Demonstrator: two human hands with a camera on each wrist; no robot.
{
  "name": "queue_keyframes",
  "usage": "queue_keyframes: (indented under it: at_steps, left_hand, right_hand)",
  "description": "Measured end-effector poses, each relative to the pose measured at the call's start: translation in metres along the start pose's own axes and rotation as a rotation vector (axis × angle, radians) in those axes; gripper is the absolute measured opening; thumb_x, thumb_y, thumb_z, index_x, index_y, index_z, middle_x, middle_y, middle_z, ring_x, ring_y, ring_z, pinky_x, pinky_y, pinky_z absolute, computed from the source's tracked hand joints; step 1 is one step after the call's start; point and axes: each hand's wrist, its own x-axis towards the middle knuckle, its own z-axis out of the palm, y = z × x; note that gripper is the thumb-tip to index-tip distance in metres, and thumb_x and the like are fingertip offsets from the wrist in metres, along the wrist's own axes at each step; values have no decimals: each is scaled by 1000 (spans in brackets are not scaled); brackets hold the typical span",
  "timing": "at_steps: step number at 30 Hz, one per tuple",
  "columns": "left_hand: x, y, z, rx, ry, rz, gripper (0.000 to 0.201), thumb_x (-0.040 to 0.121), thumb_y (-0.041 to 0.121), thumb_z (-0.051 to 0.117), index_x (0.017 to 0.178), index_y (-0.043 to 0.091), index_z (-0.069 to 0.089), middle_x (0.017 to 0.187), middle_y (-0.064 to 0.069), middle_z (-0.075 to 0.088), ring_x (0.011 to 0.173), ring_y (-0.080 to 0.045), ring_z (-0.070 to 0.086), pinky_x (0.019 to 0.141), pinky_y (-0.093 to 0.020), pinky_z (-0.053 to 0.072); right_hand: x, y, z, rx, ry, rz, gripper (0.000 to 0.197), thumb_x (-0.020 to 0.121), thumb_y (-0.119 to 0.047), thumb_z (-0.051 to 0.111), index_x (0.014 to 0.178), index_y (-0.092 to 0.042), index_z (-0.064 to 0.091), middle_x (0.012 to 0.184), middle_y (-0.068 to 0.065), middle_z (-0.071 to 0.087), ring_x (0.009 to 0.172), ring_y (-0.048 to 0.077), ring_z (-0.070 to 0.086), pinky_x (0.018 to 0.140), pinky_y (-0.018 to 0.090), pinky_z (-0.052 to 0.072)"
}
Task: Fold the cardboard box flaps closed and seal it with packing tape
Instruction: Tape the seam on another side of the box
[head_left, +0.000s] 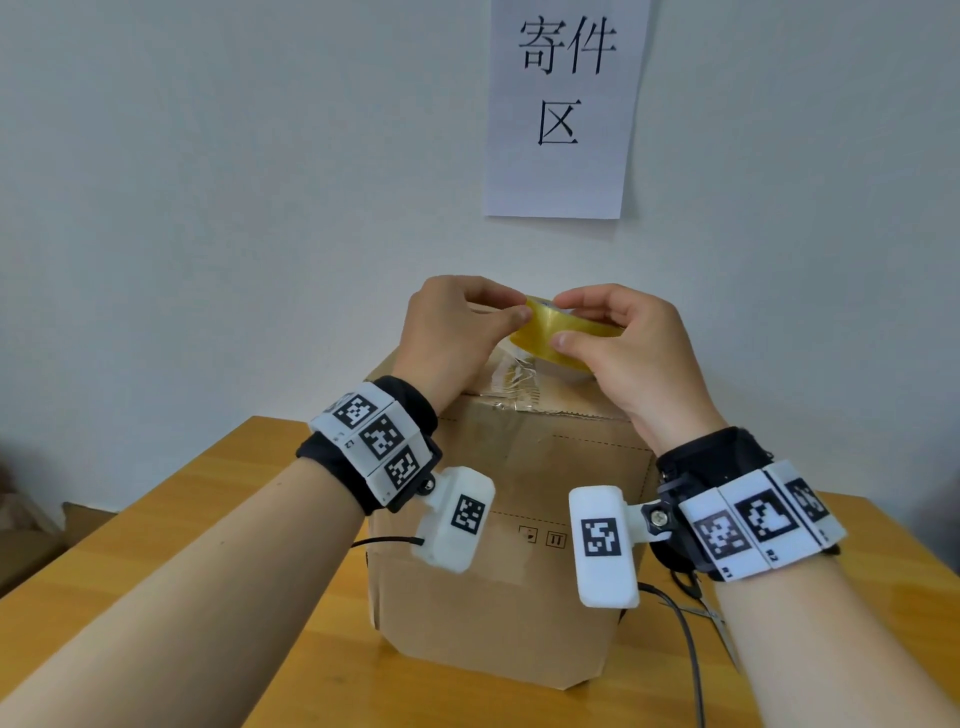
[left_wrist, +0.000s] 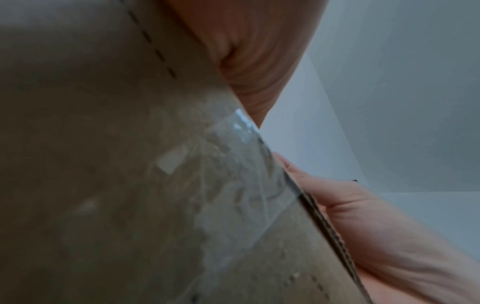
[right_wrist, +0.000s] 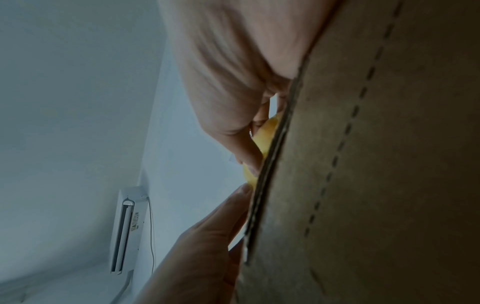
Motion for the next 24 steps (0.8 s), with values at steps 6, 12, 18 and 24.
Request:
queue_keyframes:
  at_steps: [6, 12, 18, 24]
  left_hand:
    - [1, 0, -1, 1, 0, -15, 8, 85, 29, 74, 89, 25, 80, 82, 10, 74, 78, -8, 68, 79, -28, 55]
    - [1, -1, 0, 19, -25, -10, 6, 88, 25, 72, 86, 21, 75, 79, 6, 72, 78, -11, 69, 72, -25, 53]
    - [6, -7, 5, 48, -51, 20, 6, 92, 26, 65, 87, 24, 66, 97, 2, 70, 90, -17, 68, 84, -43, 58]
    - [6, -9, 6, 74, -85, 114, 9, 98, 20, 58, 89, 22, 59, 109, 0, 59, 95, -17, 64, 86, -43, 57]
  right_hand:
    - [-1, 0, -1, 24, -1, 2, 30, 80, -9, 78, 98, -32, 74, 98, -14, 71, 97, 0, 65, 79, 21, 55]
    - [-1, -1, 0, 27, -19, 1, 33, 78, -7, 79, 95, -35, 74, 95, -11, 69, 94, 3, 64, 71, 17, 50]
    - [-1, -3, -1, 29, -23, 5, 32, 77, -7, 79, 94, -35, 74, 93, -10, 68, 92, 5, 64, 67, 15, 50]
    - [-1, -3, 0, 44, -20, 17, 33, 77, -7, 79, 93, -35, 74, 94, -9, 69, 92, 4, 64, 65, 12, 48]
